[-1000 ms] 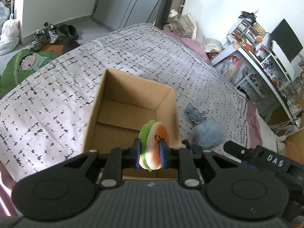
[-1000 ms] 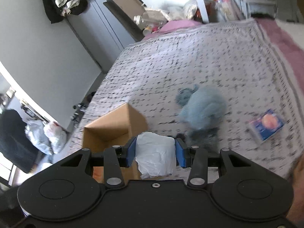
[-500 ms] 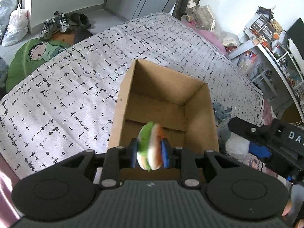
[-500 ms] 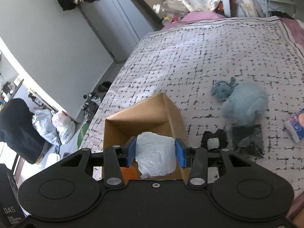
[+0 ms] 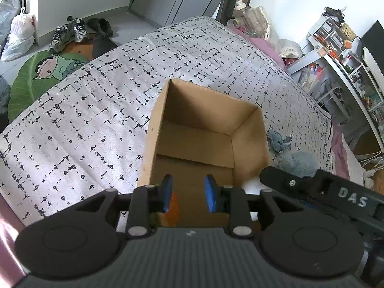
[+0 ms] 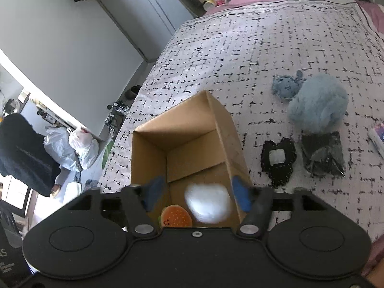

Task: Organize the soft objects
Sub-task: 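Carry both items into the cardboard box and open both tools, then reach the left tool to the black mesh bag while the right tool reaches the planet card box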

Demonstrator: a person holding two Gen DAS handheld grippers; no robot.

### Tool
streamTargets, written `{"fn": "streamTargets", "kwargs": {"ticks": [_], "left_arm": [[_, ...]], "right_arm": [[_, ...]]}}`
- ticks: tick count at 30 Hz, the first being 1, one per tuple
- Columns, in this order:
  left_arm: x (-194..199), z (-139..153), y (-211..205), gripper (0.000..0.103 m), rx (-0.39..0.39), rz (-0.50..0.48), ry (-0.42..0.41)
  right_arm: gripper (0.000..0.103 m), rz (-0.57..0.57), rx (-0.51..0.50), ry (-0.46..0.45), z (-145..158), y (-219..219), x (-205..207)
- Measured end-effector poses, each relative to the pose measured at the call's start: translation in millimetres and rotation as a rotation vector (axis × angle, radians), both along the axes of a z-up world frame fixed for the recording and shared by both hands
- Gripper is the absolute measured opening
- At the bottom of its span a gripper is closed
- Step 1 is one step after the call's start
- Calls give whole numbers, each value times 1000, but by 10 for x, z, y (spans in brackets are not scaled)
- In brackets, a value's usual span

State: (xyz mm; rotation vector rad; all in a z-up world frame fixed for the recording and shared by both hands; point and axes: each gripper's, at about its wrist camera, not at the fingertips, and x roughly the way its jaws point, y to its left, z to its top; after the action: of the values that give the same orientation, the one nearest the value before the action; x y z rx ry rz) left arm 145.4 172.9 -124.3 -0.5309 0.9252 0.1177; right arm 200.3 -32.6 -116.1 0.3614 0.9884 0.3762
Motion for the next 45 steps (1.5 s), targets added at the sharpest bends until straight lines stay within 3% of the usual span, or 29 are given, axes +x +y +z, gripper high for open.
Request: {"fn": "streamTargets", "kwargs": {"ticks": [12,19,26,28,45], "left_arm": [[-46,233,-281,69,23,-12,-17],[-56,392,-555,71,35,-42,-35],[-41,486,-843,73,44,-62,-36],[-34,505,-925,80,49,-64,-31],[58,618,-1600,83,80,-77,-11]], "right_arm": [[77,-49,-35,-24,193,-442,-141],[82,-100,-50,-44,277,-768,-202],[92,-127,-78,-56,370,-1099,-218],[96,-138,-79,-49,380,-1202,-205],[102,-126,-118,-54,447,-1960,-58]]}}
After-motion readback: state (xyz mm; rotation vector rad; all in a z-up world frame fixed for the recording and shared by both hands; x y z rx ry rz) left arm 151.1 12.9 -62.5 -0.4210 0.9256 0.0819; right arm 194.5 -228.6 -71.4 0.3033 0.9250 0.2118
